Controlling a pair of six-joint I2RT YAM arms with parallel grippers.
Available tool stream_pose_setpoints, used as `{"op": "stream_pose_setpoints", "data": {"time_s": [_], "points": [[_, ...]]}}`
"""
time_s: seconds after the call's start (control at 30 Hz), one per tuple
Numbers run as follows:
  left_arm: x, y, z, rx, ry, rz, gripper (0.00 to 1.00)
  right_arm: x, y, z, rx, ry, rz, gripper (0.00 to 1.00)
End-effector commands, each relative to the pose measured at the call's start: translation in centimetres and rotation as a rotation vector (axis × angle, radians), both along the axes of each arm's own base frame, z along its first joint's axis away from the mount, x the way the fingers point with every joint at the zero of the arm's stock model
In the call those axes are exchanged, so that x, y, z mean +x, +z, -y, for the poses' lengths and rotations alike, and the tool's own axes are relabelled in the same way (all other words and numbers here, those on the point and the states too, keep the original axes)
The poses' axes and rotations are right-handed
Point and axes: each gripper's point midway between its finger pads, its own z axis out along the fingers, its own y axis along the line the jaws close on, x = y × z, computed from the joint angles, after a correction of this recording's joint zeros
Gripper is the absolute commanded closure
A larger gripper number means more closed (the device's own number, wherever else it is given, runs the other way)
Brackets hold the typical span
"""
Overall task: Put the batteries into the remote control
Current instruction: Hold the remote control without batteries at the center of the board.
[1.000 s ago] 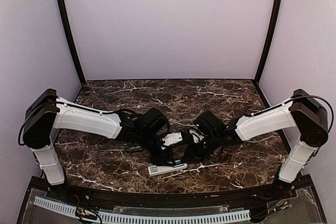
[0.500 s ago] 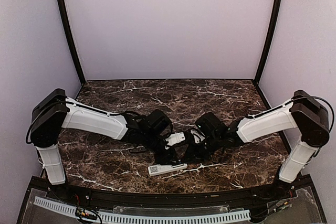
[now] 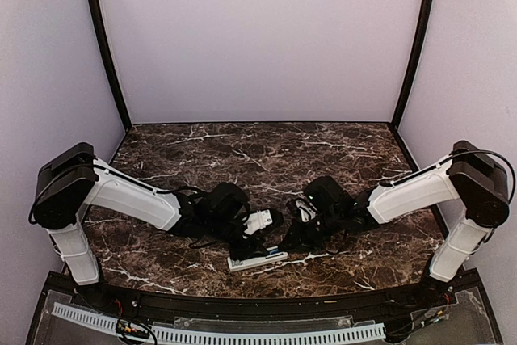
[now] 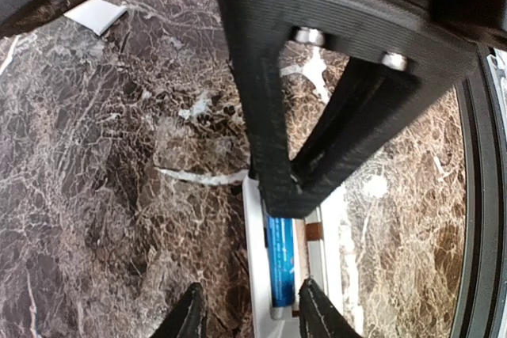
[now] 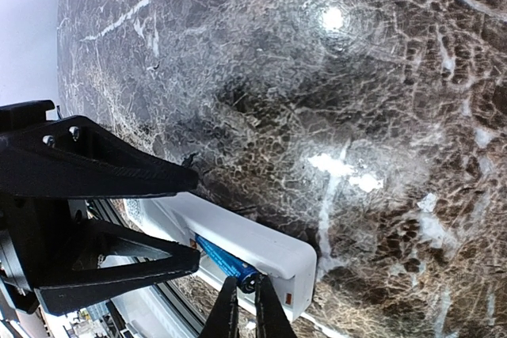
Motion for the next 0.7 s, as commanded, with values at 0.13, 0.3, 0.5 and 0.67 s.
{"op": "stream_pose_setpoints", "data": {"time_s": [0.13,0.3,0.5,0.67], "points": [[-0.1,0.1,0.2,-0.007,-0.051,0.044,0.60,-2.0,-1.8,-0.2,-0.019,0.049,-0.030,0.93],[-0.6,-0.5,0.4,0.015,-0.078,0.011,0.60,-2.1,-1.9,-0.2,-0.019,0.047,-0.034,0.94],[-1.0,-1.0,0.9,0.042,-0.099,-0.009,0.65,-2.2,-1.9,-0.1,-0.016,0.046,-0.037,0.94],[-1.4,-2.2,0.4,0.091,-0.106,-0.031,0.73,-2.2,-1.9,-0.2,-0.016,0.052,-0.040,0.94]]}}
